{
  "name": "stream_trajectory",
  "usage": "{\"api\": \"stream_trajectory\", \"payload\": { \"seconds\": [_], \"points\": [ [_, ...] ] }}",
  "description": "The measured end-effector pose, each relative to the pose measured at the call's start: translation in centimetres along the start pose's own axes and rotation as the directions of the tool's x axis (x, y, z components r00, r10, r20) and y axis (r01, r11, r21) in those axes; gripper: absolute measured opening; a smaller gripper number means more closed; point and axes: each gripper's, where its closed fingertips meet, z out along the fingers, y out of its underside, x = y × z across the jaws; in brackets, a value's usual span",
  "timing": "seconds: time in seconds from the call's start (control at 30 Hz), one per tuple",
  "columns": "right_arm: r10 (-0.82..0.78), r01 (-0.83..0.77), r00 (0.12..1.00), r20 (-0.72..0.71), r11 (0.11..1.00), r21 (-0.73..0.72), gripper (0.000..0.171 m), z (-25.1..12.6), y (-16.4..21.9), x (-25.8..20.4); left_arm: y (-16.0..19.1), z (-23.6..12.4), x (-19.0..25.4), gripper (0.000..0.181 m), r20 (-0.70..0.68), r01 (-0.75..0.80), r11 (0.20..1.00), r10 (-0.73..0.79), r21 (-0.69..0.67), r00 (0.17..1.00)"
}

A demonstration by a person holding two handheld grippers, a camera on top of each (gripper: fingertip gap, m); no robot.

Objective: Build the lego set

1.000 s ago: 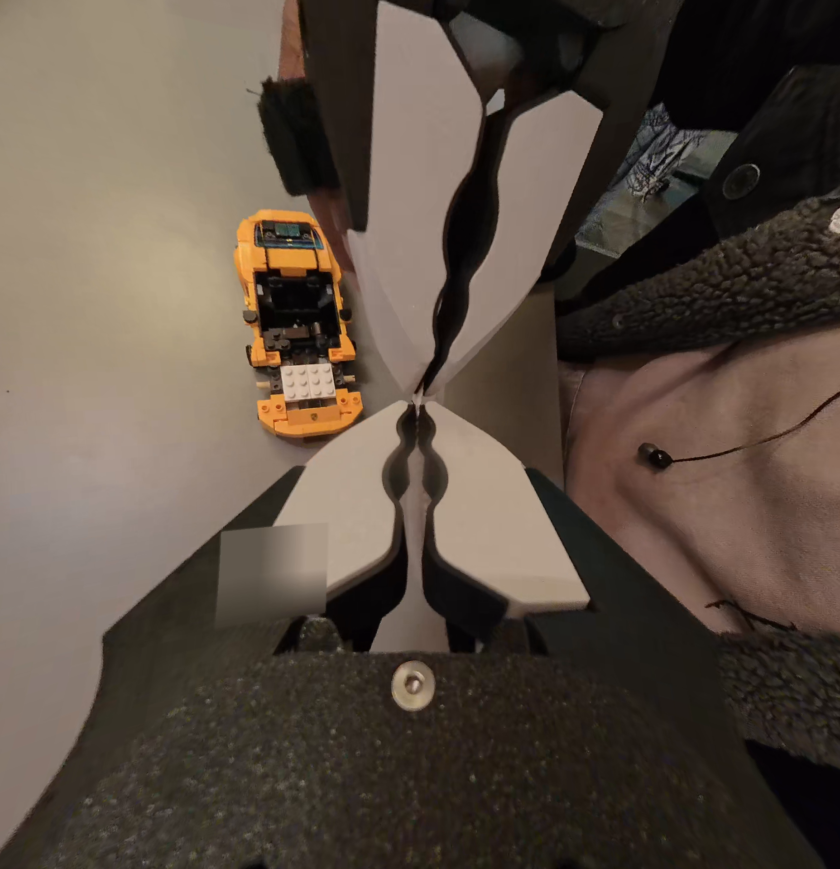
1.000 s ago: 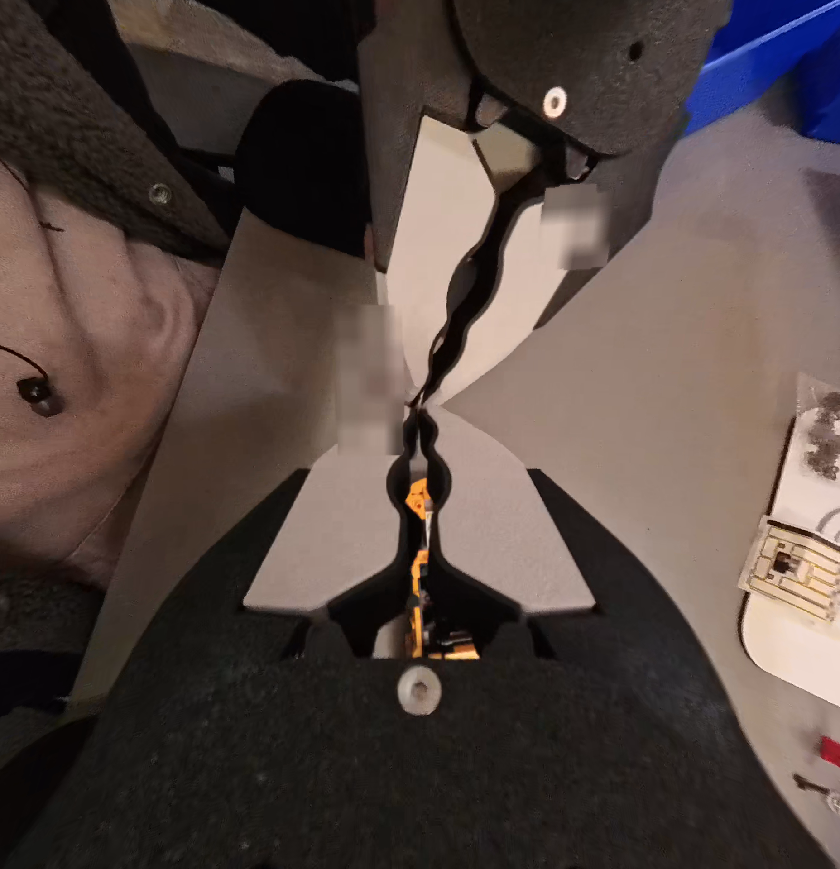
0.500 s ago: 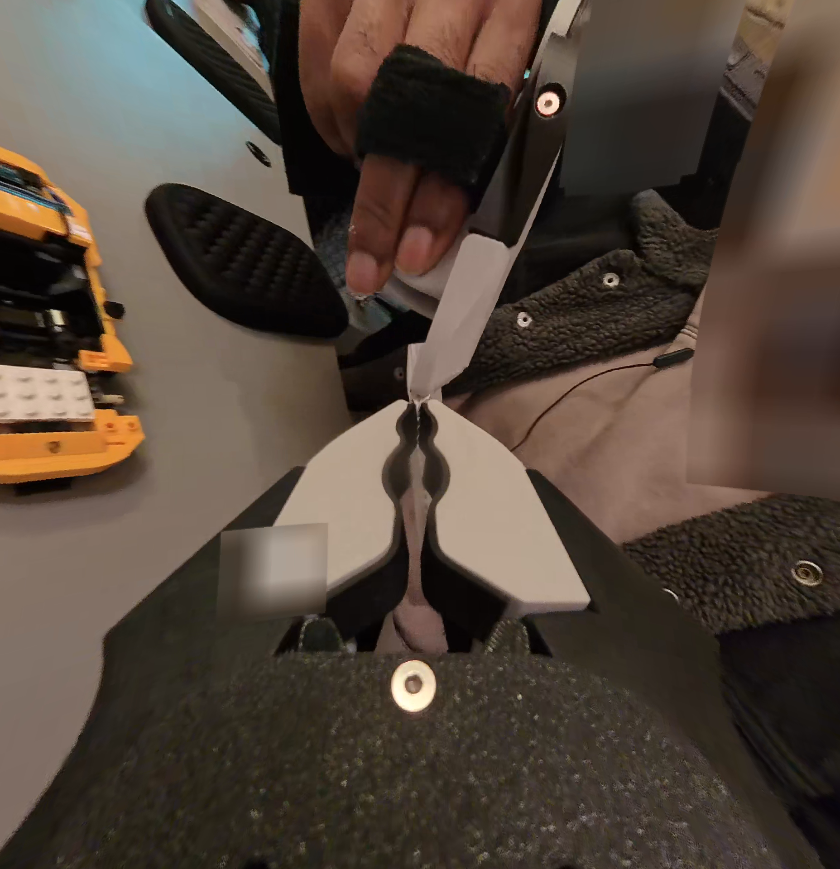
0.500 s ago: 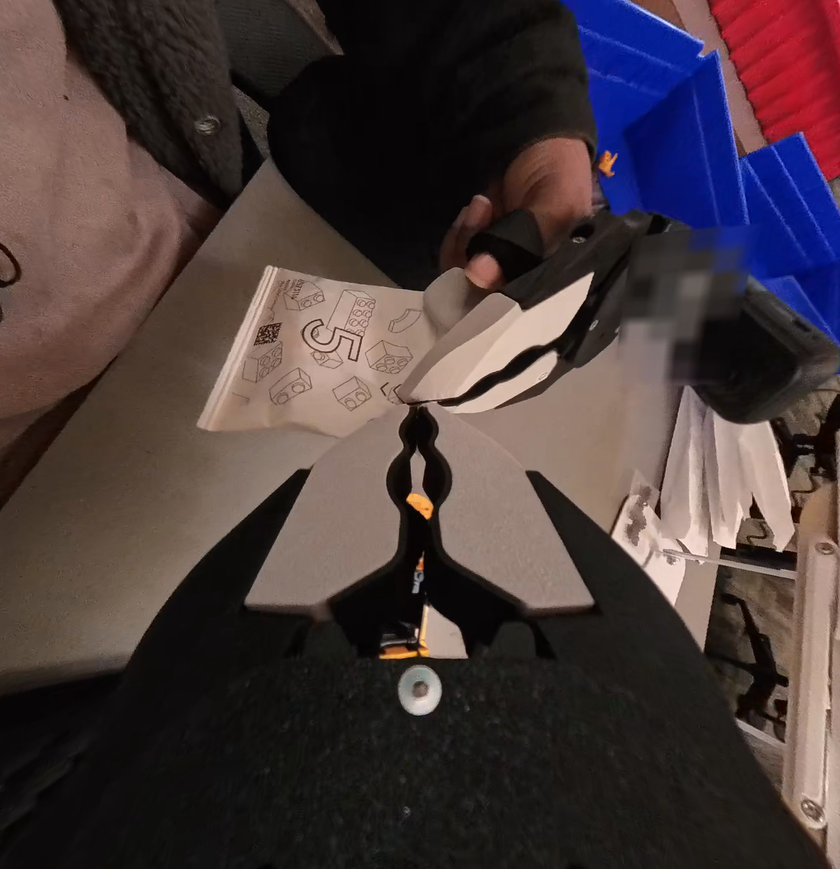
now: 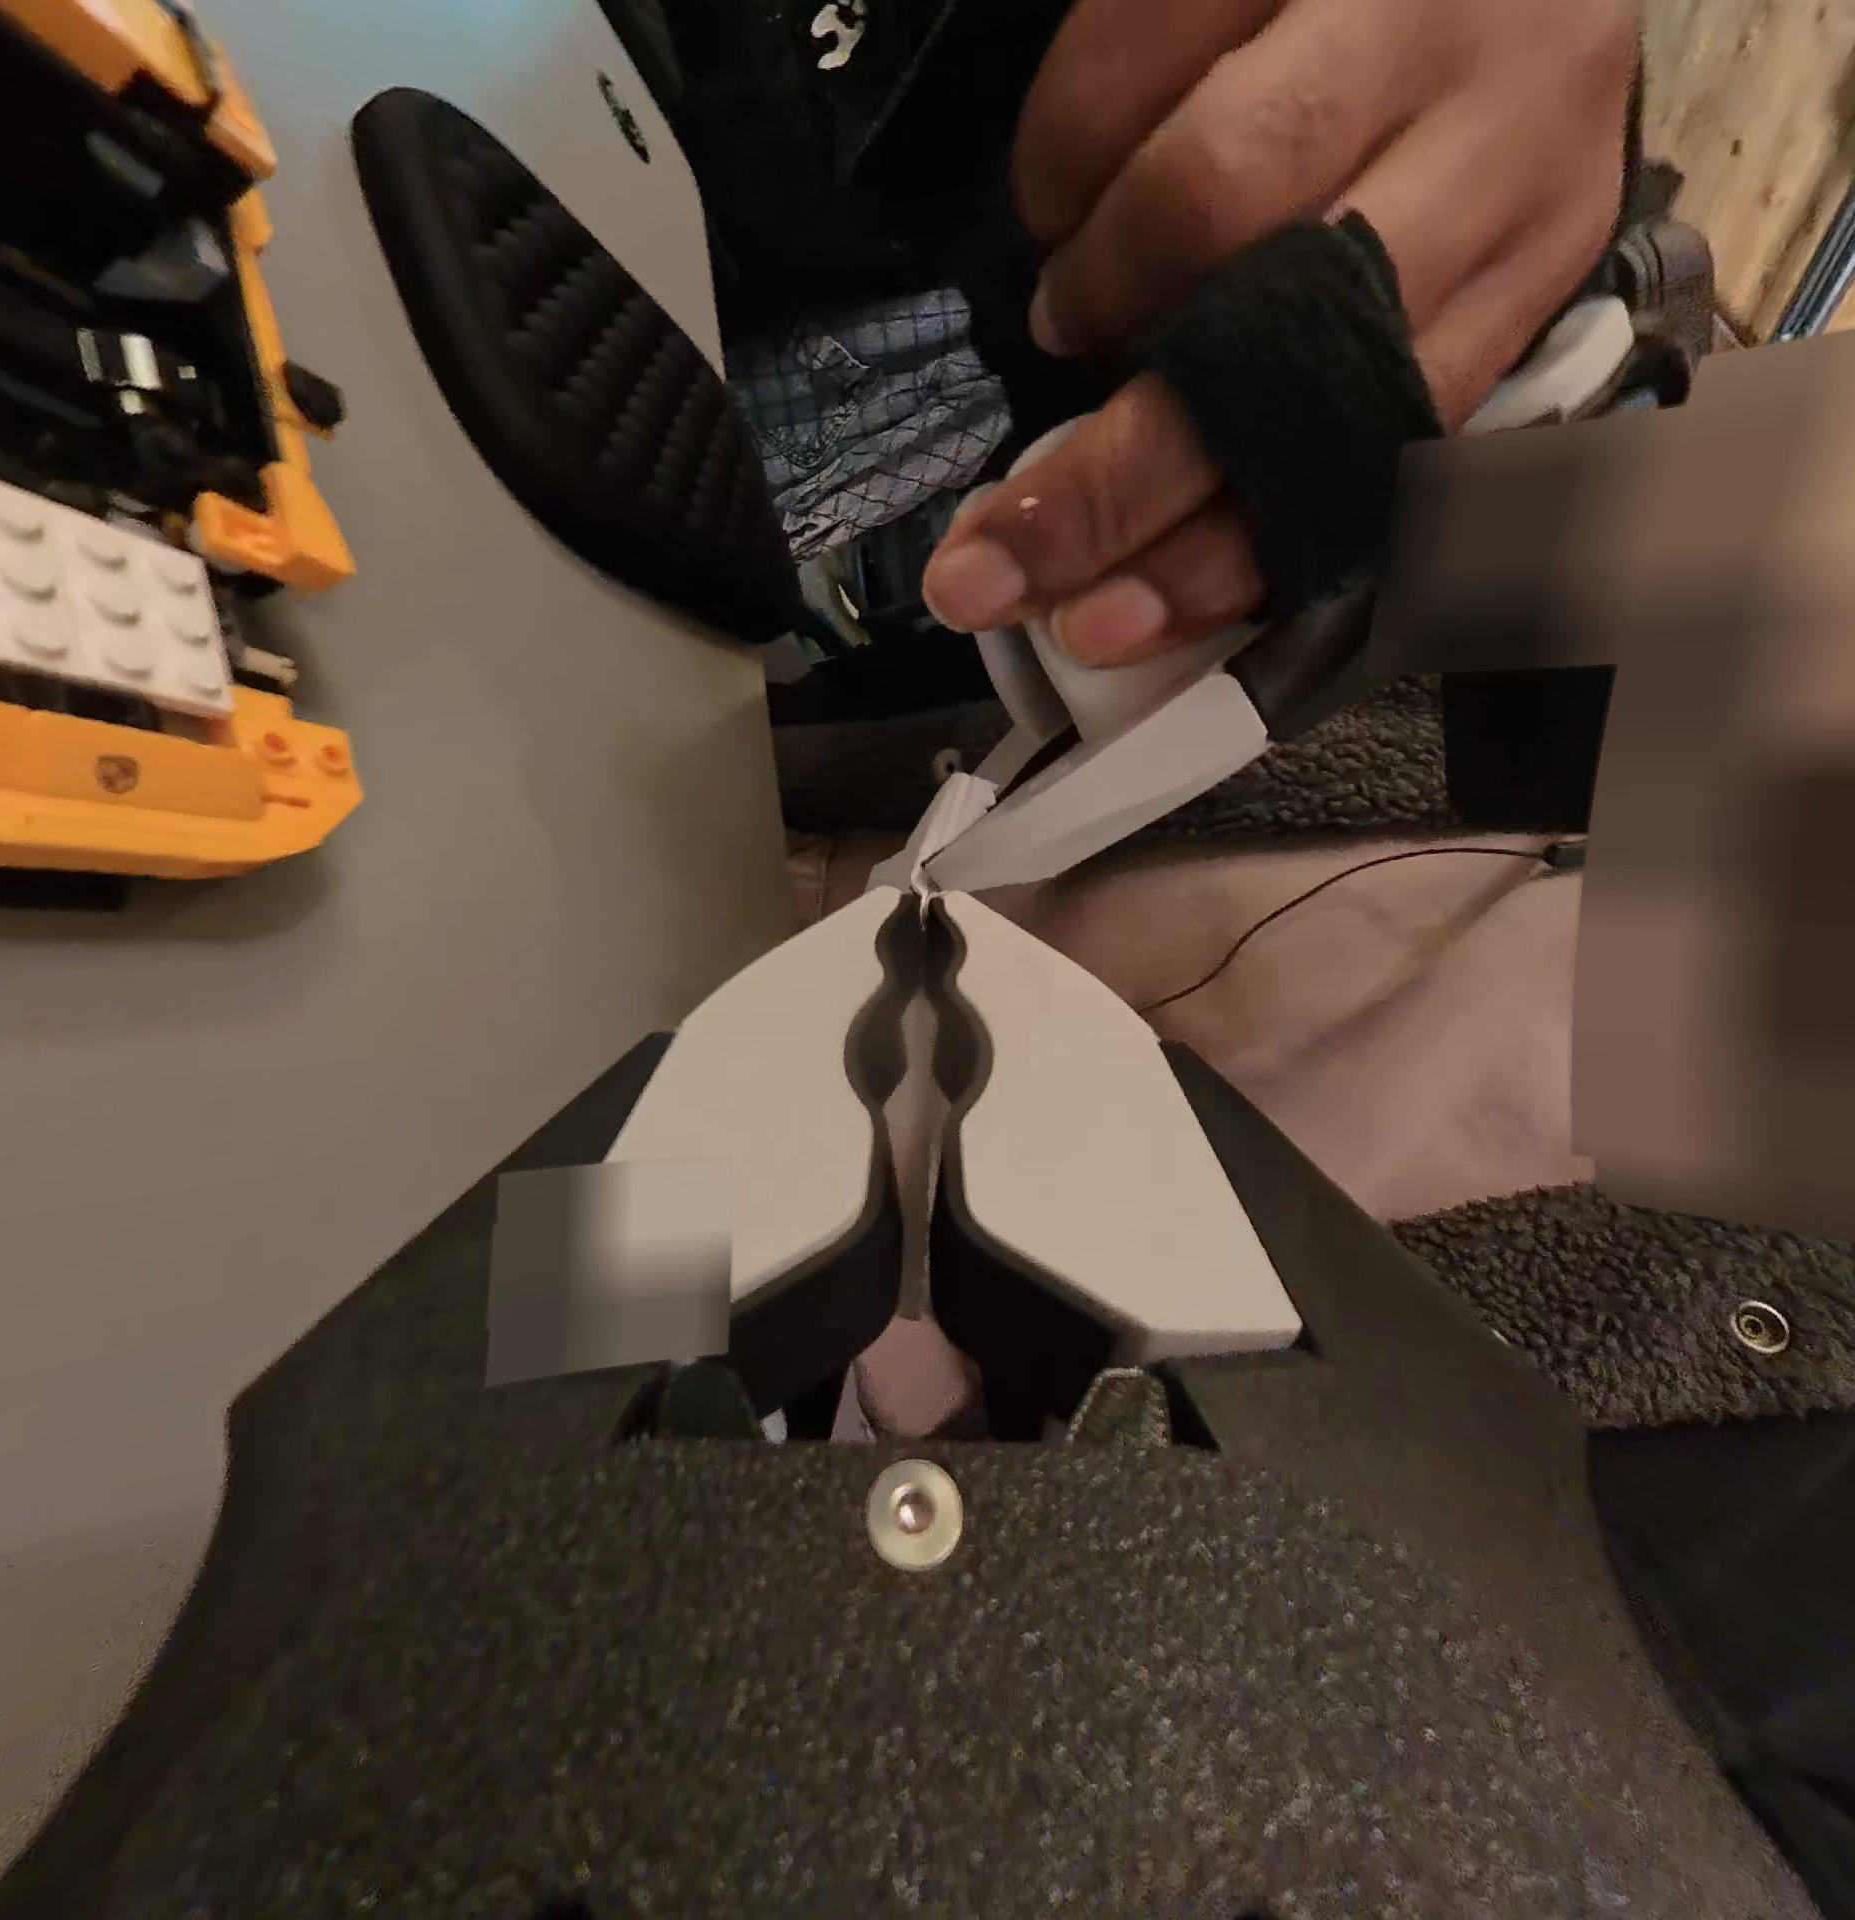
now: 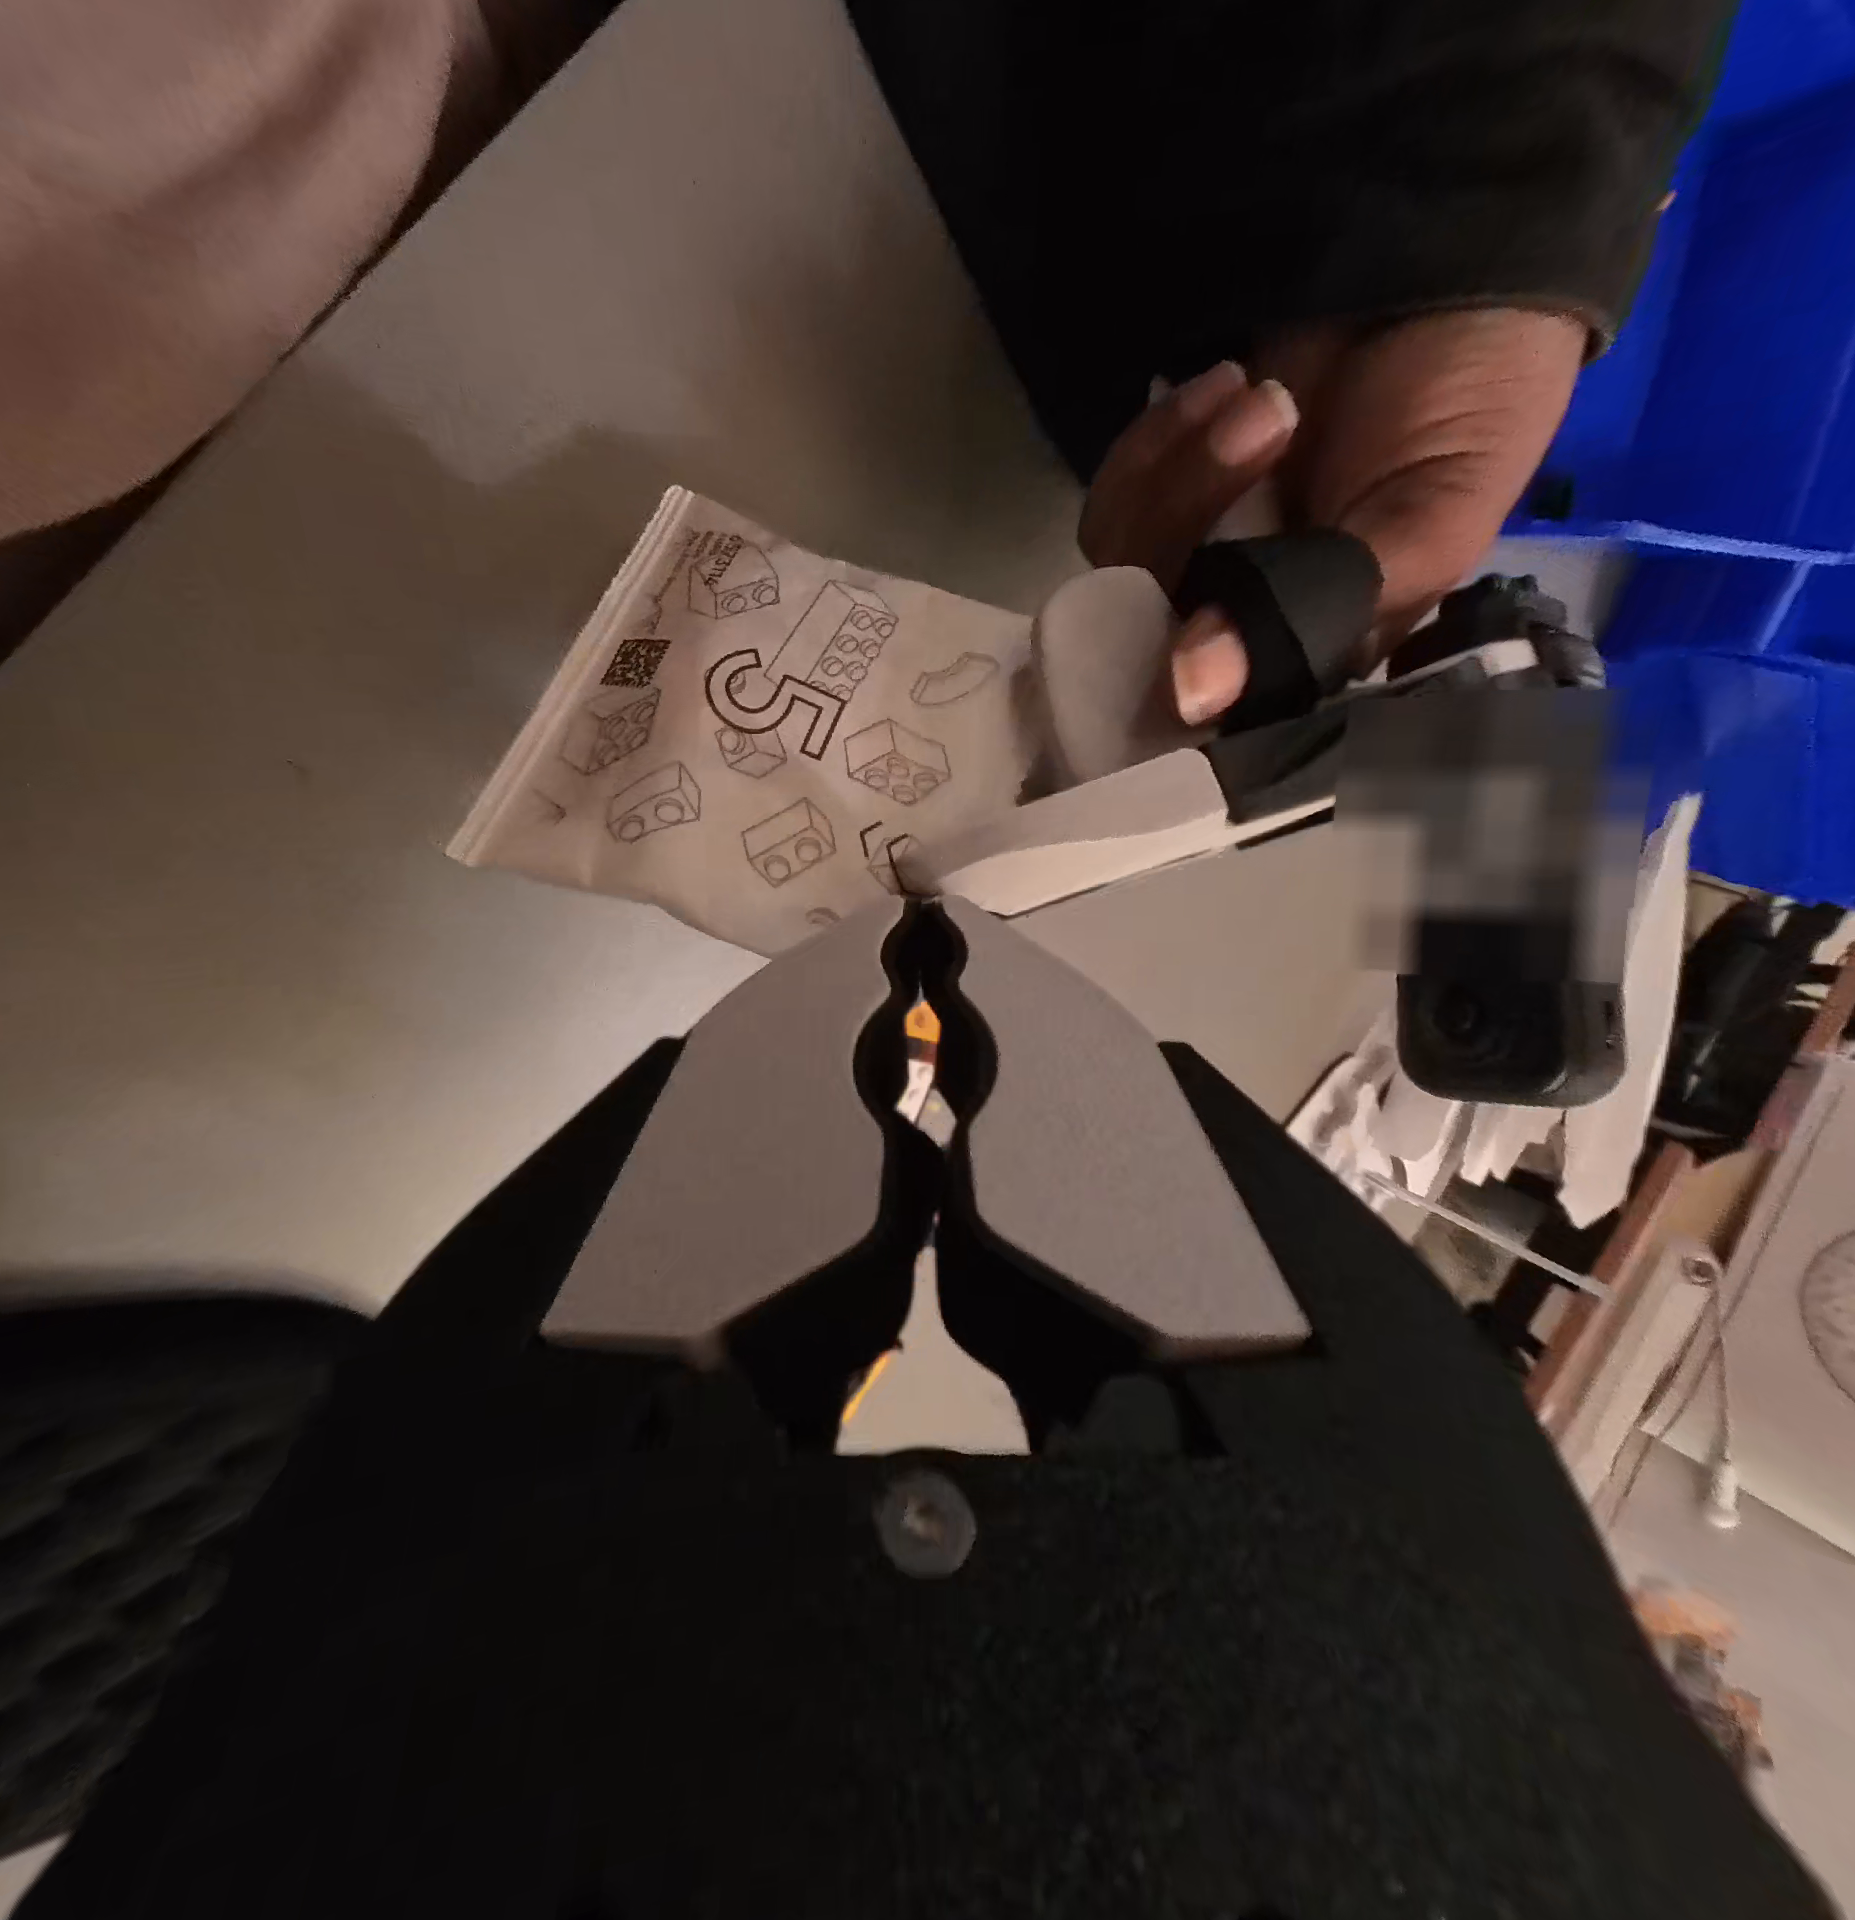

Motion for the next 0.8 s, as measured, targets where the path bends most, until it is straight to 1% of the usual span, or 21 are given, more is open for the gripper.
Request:
{"api": "stream_trajectory", "payload": {
  "seconds": [0.17,0.37,0.6,0.67,0.8],
  "points": [
    [-0.067,0.067,0.998,0.002,0.994,-0.082,0.0,1.4,1.1,-0.5,0.1,-0.2,-1.8,0.0,0.03,0.042,0.999,-0.041,-0.031,0.999],
    [-0.086,0.084,0.996,-0.007,0.991,-0.105,0.0,2.6,1.5,-1.1,0.5,-0.3,-3.2,0.0,0.061,0.072,0.996,-0.068,-0.061,0.996],
    [-0.086,0.083,0.996,-0.017,0.991,-0.109,0.0,3.2,1.4,-1.7,1.1,-0.1,-3.7,0.0,0.05,0.1,0.992,-0.096,-0.076,0.994],
    [-0.023,0.022,1.0,-0.005,0.998,-0.063,0.0,3.0,1.2,-1.7,1.2,0.1,-3.4,0.0,0.069,0.077,0.994,-0.072,-0.079,0.995],
    [0.122,-0.122,0.993,-0.001,0.992,0.023,0.0,2.3,1.4,-0.8,0.5,-0.7,-2.8,0.001,0.178,-0.038,0.998,0.047,-0.057,0.983]
  ]
}}
